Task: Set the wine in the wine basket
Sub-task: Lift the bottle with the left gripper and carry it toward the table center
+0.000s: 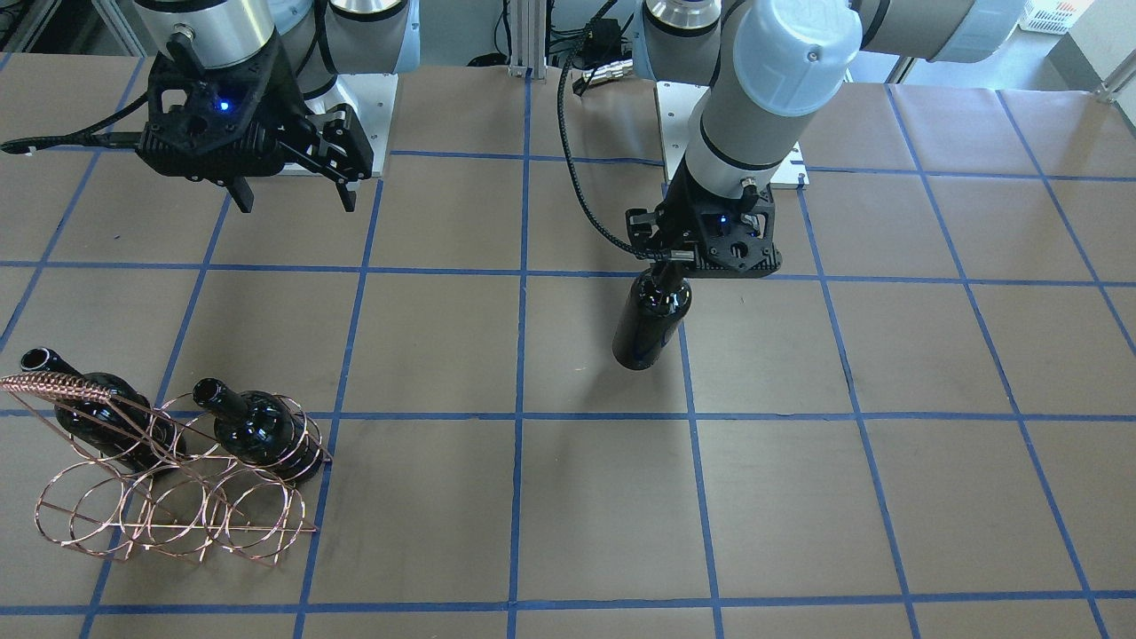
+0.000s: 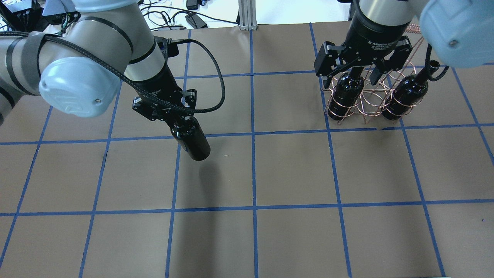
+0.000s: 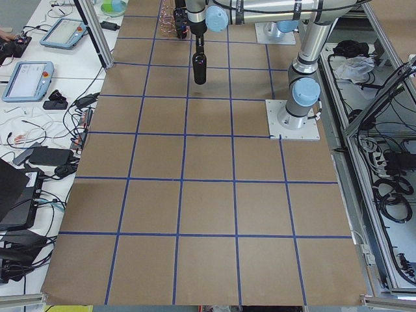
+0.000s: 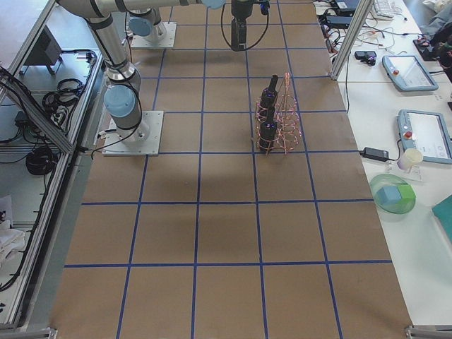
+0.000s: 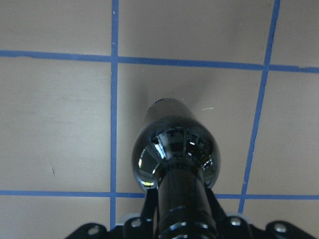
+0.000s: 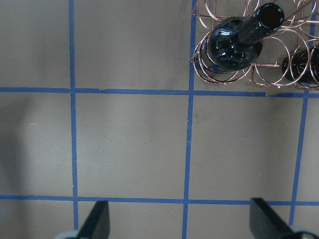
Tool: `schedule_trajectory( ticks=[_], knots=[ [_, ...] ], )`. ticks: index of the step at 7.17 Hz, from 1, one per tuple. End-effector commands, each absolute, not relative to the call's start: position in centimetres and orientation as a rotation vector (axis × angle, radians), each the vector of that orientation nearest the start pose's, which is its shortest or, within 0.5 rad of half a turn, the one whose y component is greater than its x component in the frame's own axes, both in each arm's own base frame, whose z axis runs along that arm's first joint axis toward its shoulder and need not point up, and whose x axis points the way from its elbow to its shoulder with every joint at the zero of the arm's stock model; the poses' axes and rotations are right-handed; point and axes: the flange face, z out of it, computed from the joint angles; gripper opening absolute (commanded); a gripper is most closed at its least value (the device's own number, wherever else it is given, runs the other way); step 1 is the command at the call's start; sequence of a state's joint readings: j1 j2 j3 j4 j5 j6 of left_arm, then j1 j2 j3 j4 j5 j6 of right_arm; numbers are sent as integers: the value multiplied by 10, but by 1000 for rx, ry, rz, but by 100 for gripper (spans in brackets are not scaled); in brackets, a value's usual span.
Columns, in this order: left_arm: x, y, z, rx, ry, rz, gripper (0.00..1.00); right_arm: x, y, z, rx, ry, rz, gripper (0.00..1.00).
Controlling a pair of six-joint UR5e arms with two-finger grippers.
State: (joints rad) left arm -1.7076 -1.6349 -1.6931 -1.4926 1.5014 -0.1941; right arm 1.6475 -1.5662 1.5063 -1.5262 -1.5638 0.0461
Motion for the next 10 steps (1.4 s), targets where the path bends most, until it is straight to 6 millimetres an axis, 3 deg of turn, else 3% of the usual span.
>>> schedule_trajectory(
  ticks=[1,7,10],
  knots=[
    [-232,-445,389,-59,3171,248,0,171,-483,512,-48,3134,-21,100],
    [-258,-415,363,25,3147,319,0,171,-483,512,-51,3134,-21,100],
    [-259,-414,361,27,3144,328,0,171,-483,512,-53,3134,-21,100]
  ],
)
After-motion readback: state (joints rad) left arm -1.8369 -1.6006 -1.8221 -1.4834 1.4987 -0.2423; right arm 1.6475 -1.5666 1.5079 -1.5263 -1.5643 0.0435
